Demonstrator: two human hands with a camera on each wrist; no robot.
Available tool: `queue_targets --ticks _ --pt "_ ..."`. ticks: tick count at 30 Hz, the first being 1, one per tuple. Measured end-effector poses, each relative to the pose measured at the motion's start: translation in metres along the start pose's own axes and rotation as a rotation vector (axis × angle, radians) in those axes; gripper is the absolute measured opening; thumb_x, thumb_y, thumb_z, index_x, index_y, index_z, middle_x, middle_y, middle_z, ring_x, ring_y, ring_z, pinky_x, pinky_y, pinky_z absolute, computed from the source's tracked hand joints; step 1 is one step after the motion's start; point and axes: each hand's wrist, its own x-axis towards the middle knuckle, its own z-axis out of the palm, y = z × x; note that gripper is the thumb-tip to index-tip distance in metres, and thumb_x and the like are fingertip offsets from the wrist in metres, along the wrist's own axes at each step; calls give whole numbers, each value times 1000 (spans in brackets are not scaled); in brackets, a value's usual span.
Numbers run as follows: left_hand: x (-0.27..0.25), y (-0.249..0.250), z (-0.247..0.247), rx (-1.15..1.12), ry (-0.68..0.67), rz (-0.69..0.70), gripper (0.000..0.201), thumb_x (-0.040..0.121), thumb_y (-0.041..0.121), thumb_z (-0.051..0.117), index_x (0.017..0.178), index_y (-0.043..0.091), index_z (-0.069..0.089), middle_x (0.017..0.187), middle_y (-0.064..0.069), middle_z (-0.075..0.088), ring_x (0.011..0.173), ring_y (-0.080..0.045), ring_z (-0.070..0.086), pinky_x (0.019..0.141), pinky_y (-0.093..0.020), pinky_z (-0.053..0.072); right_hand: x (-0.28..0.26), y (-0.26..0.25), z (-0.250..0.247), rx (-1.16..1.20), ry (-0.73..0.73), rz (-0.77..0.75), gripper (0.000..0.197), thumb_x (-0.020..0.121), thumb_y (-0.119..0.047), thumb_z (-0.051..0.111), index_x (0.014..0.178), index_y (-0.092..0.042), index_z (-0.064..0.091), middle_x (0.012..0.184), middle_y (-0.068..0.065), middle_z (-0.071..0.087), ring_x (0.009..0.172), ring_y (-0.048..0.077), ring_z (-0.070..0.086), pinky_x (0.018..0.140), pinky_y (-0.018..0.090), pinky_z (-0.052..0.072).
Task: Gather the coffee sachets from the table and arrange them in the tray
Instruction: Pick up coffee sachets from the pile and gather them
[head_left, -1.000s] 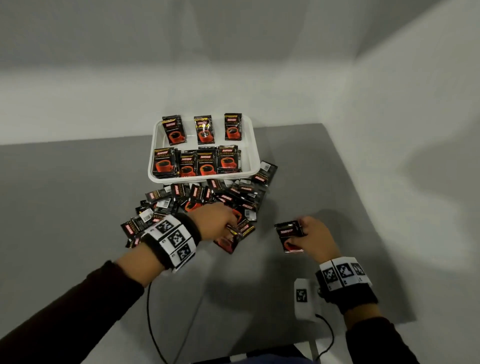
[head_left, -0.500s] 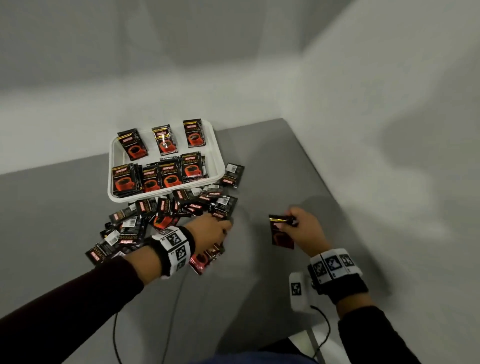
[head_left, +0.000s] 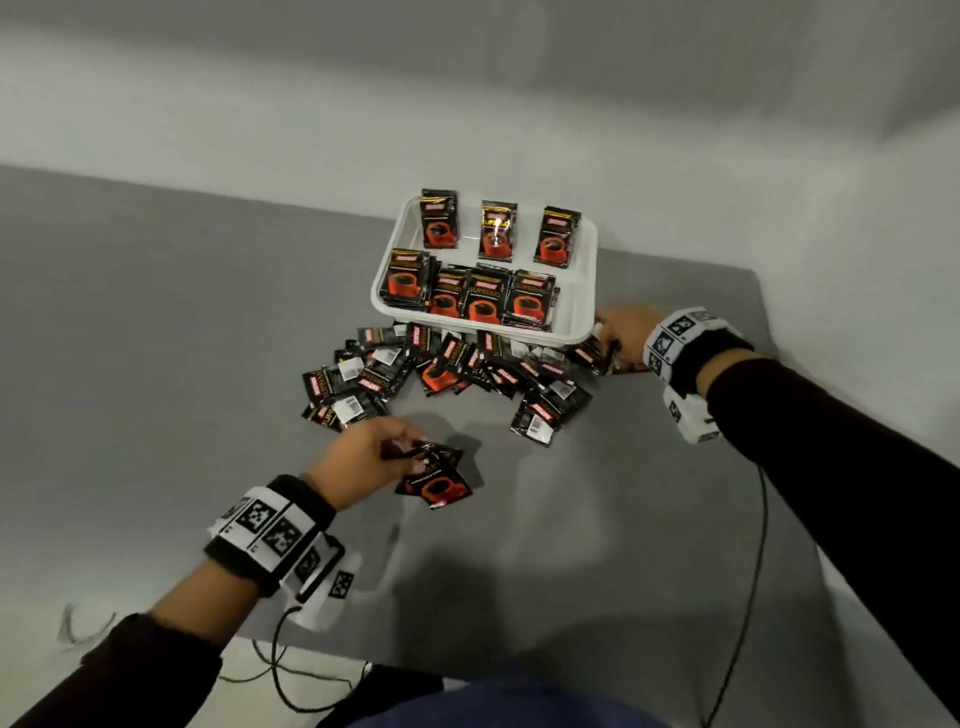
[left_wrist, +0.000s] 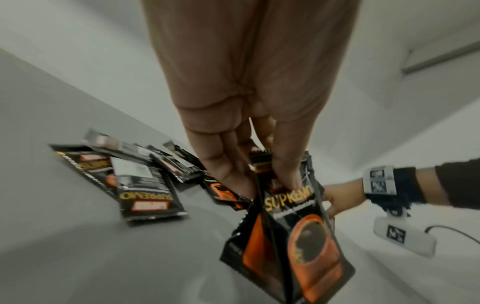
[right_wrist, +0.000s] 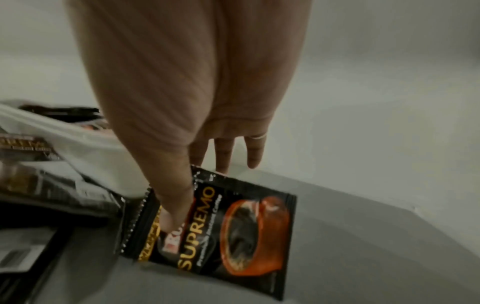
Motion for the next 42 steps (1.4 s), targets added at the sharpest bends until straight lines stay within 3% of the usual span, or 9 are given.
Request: queue_targets --ticks 8,18,21,24,26,31,35,40,42 --pt "-30 -14 -4 -155 118 -55 21 78 12 71 98 15 65 92 0 67 87 -19 63 82 -33 51 -20 -14 40 -80 40 27 17 86 -20 60 100 -24 69 107 8 56 104 29 54 95 39 42" --pt "-14 -13 8 -372 -6 23 25 75 -1 71 88 18 61 91 -3 68 87 -22 66 80 -36 55 -97 -68 96 638 22 267 77 68 -14 81 134 -18 41 126 9 56 115 25 55 96 33 44" --pt "-11 -5 14 -466 -88 105 23 77 -6 66 90 13 63 83 3 72 82 -8 67 76 -20 53 -112 -86 94 920 129 287 55 67 -11 82 116 -11 58 112 10 65 107 26 61 94 38 47" --pt "-8 8 21 -574 -175 128 25 83 -11 55 92 12 61 81 6 71 79 3 65 73 -11 50 -124 -121 81 997 287 246 29 72 -21 79 97 -18 65 89 -2 66 84 13 62 73 19 46" --pt "-5 18 26 -620 -190 141 27 86 -11 49 96 12 59 92 2 66 84 1 63 76 -13 51 -127 -151 70 945 350 176 24 77 -28 74 97 -18 66 84 -9 62 74 -1 57 64 7 40" --pt "-4 31 37 -856 66 89 44 88 -14 43 124 10 39 114 -8 54 95 -14 59 74 -22 56 -127 -219 60 1058 547 192 28 91 -38 55 87 -11 63 73 -7 59 64 3 54 59 17 40" --pt "-6 28 30 -1008 97 44 46 93 -8 36 127 21 39 109 -2 60 88 -8 64 74 -24 56 -126 -236 57 1125 466 159 29 78 -31 73 98 -10 69 91 8 67 84 18 61 75 29 47" --pt "-15 20 21 -1207 -117 -122 35 89 27 48 124 24 44 93 -8 60 77 -18 63 60 -32 56 -122 -247 56 1353 370 100 27 72 -10 79 97 -6 71 75 16 68 58 7 60 56 19 50" --pt "-21 16 22 -1171 -141 -125 40 85 16 54 123 24 44 82 -5 69 68 -14 66 53 -27 55 -118 -254 57 1396 314 85 26 69 -4 79 94 -5 71 72 12 69 52 2 61 52 17 51"
